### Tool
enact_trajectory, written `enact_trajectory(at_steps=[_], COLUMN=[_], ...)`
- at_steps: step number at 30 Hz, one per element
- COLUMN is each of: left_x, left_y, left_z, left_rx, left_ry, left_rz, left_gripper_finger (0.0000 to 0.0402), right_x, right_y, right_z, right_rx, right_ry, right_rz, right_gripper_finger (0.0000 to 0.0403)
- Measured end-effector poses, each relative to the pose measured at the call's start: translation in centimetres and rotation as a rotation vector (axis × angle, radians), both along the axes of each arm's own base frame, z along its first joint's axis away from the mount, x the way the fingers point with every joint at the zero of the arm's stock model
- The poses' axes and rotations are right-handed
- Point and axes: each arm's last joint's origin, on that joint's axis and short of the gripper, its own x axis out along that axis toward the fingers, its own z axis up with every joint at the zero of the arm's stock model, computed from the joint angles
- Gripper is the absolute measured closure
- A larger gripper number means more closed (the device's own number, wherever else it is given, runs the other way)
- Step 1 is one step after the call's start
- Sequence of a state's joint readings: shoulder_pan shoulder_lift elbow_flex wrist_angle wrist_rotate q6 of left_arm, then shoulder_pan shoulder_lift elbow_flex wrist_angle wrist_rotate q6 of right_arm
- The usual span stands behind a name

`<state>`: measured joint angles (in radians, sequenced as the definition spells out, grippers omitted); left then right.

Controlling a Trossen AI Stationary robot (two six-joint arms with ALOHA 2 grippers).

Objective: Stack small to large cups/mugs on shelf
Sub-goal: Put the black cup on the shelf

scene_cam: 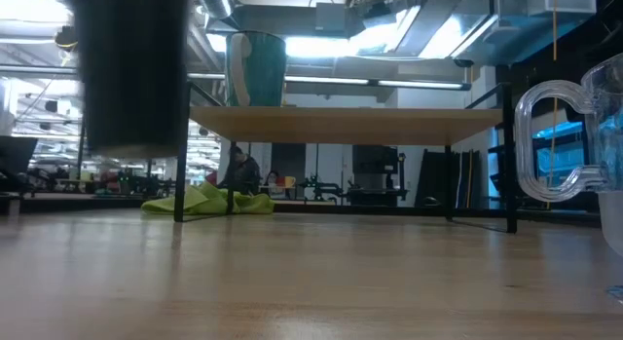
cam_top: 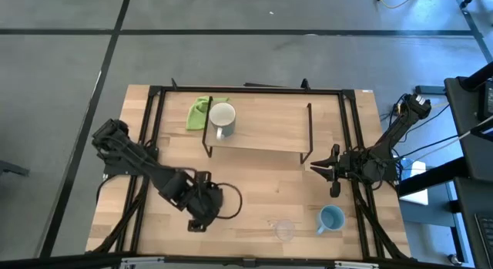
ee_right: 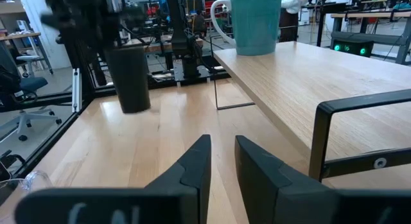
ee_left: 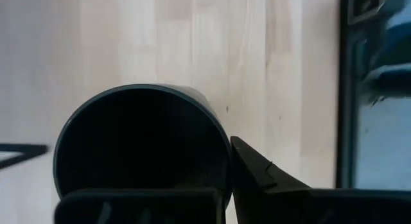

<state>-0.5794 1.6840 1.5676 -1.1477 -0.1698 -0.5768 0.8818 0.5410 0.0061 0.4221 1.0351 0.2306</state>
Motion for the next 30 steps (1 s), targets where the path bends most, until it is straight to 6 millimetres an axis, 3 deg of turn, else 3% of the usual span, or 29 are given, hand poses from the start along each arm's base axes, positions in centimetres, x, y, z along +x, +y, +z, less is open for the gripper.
enact_trajectory(at_steps=[7, 14, 18, 24, 30], left_x=[1.3, 2.2, 2.6, 3.2, 3.8], left_y=[3.2, 7.6, 10.2, 14.3, 15.9], left_z=[7.2, 11.9, 13.2, 13.3, 13.6], left_rx=[0.005, 0.053, 0.105, 0.179, 0.198], left_ry=[-0.154, -0.294, -0.341, -0.323, -0.365], left_rz=[0.003, -0.019, -0.016, 0.025, -0.003], left_gripper_finger=[0.0400, 0.0401, 0.0401, 0.0401, 0.0401], right_x=[0.0, 0.0, 0.0, 0.0, 0.0], right_y=[0.0, 0.0, 0.0, 0.0, 0.0], right_z=[0.0, 0.0, 0.0, 0.0, 0.0], right_rx=[-0.002, -0.001, -0.001, -0.001, -0.001], right_ry=[0.000, 0.000, 0.000, 0.000, 0.000], right_rz=[0.000, 0.000, 0.000, 0.000, 0.000], right_gripper_finger=[0.0331, 0.0331, 0.0331, 0.0331, 0.0331])
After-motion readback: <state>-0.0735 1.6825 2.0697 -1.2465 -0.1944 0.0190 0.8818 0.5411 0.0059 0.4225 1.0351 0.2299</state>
